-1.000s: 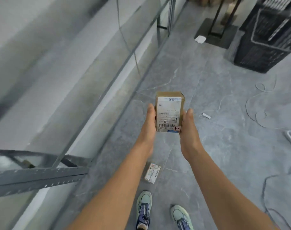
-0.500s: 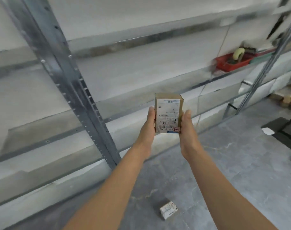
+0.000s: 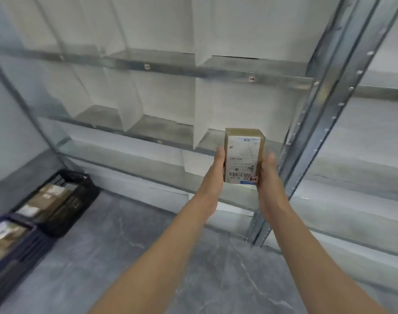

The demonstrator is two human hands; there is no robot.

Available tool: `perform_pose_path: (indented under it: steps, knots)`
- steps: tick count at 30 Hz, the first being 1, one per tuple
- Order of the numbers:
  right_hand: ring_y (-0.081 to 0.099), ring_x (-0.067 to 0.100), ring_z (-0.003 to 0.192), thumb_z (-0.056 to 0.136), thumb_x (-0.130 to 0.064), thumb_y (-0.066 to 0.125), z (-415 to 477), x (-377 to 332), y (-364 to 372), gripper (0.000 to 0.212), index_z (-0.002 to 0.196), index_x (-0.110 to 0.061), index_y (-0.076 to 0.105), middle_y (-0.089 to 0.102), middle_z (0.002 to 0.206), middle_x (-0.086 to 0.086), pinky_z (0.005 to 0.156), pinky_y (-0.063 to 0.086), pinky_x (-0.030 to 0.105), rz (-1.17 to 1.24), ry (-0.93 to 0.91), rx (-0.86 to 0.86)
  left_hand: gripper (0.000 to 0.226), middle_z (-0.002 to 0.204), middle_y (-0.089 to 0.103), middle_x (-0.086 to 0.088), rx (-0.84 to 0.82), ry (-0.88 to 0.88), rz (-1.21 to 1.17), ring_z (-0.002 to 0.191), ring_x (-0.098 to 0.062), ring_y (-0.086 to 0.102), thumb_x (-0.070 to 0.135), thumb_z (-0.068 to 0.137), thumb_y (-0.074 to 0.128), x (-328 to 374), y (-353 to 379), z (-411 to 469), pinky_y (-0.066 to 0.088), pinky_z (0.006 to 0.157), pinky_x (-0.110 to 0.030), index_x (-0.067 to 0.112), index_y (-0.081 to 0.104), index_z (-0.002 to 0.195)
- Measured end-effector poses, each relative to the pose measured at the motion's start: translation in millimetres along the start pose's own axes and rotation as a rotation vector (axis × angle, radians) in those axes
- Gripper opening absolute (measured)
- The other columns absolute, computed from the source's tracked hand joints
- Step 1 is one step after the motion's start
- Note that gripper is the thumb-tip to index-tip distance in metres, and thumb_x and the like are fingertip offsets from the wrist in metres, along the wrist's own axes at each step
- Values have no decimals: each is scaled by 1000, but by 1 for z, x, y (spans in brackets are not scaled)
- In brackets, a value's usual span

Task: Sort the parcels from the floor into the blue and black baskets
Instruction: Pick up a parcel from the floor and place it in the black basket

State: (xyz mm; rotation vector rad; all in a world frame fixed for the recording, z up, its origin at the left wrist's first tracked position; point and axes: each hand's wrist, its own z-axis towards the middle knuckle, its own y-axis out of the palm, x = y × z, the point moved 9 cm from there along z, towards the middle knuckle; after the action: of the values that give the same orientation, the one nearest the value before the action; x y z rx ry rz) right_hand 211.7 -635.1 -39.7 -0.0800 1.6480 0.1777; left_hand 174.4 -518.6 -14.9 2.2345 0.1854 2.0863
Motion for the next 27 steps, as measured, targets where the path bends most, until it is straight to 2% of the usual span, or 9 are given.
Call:
perform_pose_path:
  steps: [3,8,12,15,17,19,22,24,27]
  knots:
    - [60,12,131,89,-83,21,13,17,105,70,121,-46,72,75,125,-14,125,29,53,-13,34,-122,56,131,68,23,134,-31,-1,133,-2,53,77,99,13,-4,-108,-13,23,125,-52,68,68,107]
    - [67,8,120,104,-71,17,25,41,255,65,122,-41,71,77,120,-12,123,35,47,-20,69,-278,58,114,72,30,316,-27,-55,125,6,55,69,105,13,0,-251,-42,25,126,-47,70,70,93]
    - [63,14,129,94,-83,18,29,65,361,76,128,-42,72,75,127,-8,124,31,53,-71,116,-450,53,125,70,24,491,-28,-80,130,2,54,73,103,18,-10,-351,-63,25,125,-50,67,71,101]
    - [65,13,127,101,-76,14,38,82,425,72,132,-42,70,75,128,-9,123,32,52,-83,134,-548,52,133,69,17,594,-39,-101,133,-7,55,69,105,18,-17,-410,-72,26,125,-51,68,70,99]
    - [66,13,126,97,-80,18,48,96,464,75,136,-40,68,75,129,-8,123,33,53,-93,151,-594,52,137,67,13,650,-59,-121,137,-11,53,69,105,18,-22,-446,-75,26,125,-51,68,70,99]
    - [66,13,127,92,-84,22,62,110,501,77,136,-40,68,75,129,-8,122,34,53,-104,172,-643,54,126,71,20,705,-87,-149,130,-6,56,66,106,19,-29,-482,-71,28,125,-48,66,72,95]
    - [65,11,127,96,-83,21,93,131,554,70,132,-46,69,74,128,-12,122,35,52,-124,194,-701,50,96,71,35,757,-108,-178,104,15,61,58,109,17,-35,-532,-54,33,120,-36,58,66,99]
    - [65,10,126,98,-80,20,119,146,585,67,131,-48,69,75,126,-13,121,35,49,-137,227,-717,50,90,69,40,788,-115,-181,92,24,59,56,110,17,-36,-565,-37,33,115,-31,62,65,97]
    - [65,11,125,102,-75,18,154,166,627,60,119,-56,72,76,124,-11,121,36,49,-169,301,-757,55,95,70,39,853,-145,-200,100,20,59,57,110,18,-50,-612,-10,32,121,-38,69,68,90]
